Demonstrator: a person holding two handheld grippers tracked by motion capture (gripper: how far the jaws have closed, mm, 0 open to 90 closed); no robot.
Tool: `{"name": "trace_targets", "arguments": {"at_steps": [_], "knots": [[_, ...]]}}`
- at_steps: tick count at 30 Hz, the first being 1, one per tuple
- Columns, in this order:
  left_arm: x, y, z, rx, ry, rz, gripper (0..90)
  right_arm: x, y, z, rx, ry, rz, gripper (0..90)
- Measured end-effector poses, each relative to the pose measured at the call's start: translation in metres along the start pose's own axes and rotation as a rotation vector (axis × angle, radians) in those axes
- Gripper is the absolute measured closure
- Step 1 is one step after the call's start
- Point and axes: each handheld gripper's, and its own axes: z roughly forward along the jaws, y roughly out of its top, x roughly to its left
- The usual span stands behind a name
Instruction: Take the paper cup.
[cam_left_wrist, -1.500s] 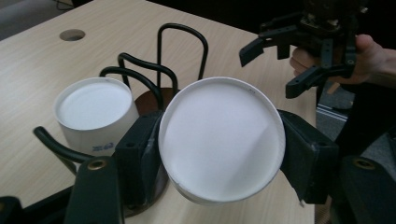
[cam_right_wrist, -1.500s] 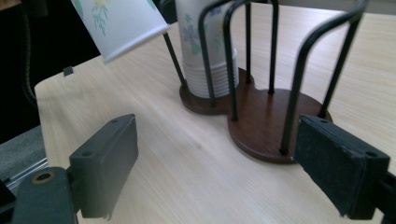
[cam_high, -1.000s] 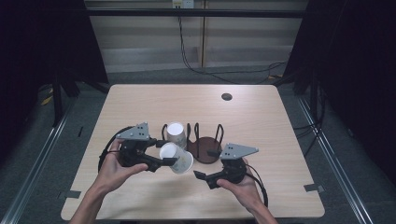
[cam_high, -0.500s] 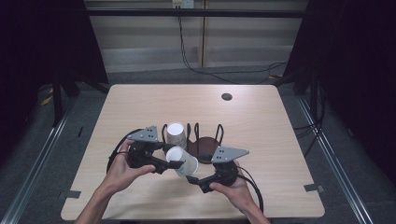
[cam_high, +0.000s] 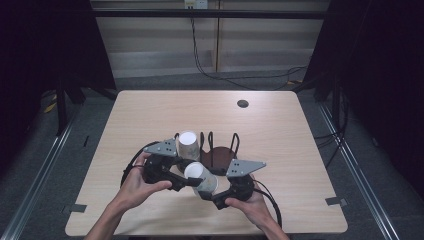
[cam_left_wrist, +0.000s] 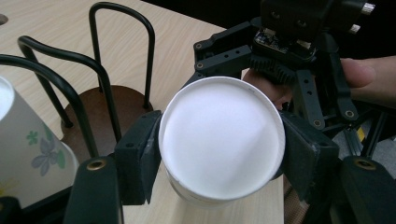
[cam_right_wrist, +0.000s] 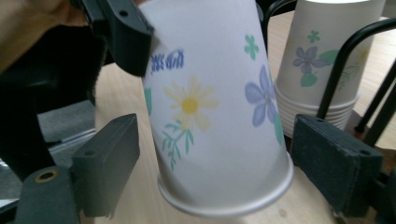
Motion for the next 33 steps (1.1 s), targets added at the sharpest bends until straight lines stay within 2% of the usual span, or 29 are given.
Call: {"name": "trace_targets", "arguments": {"at_steps": [6, 10, 18, 19, 22, 26, 28, 31, 33], "knots": [[-0.0025, 0.0027, -0.0018, -0.027, -0.024, 0.000, 35.5, 0.0015, -0.0006, 0.0018, -0.011, -0.005, -0.018, 15.6], [-0.0030, 0.0029, -0.0023, -0.028, -0.024, -0.001, 35.5, 0.0017, -0.0021, 0.0021, -0.013, -0.005, -0.029, 20.6], [0.0000, 0.0010, -0.0021, -0.021, -0.037, -0.016, 35.3, 0.0015, -0.0030, 0.0003, 0.006, -0.005, -0.044, 23.9], [0.0010, 0.0011, -0.0026, -0.021, -0.034, -0.028, 34.8, 0.0016, -0.0026, -0.0006, 0.006, -0.007, -0.041, 24.4], [0.0006, 0.0013, -0.0036, -0.027, -0.019, -0.022, 34.5, 0.0003, -0.0026, -0.0015, 0.010, -0.014, -0.034, 24.7], [-0.0002, 0.0013, -0.0019, -0.020, -0.008, -0.017, 31.2, -0.0003, -0.0028, -0.0017, 0.018, -0.016, -0.029, 25.1], [0.0009, 0.0016, -0.0017, -0.018, -0.002, -0.024, 22.4, -0.0003, -0.0026, -0.0022, 0.021, -0.016, -0.027, 25.3], [0.0013, 0.0020, -0.0039, -0.021, 0.000, -0.024, 19.9, -0.0006, -0.0024, -0.0030, 0.027, -0.018, -0.024, 25.5], [0.0001, 0.0035, -0.0061, -0.021, 0.023, -0.022, 17.1, -0.0014, -0.0021, -0.0038, 0.034, -0.023, -0.020, 25.7]]}}
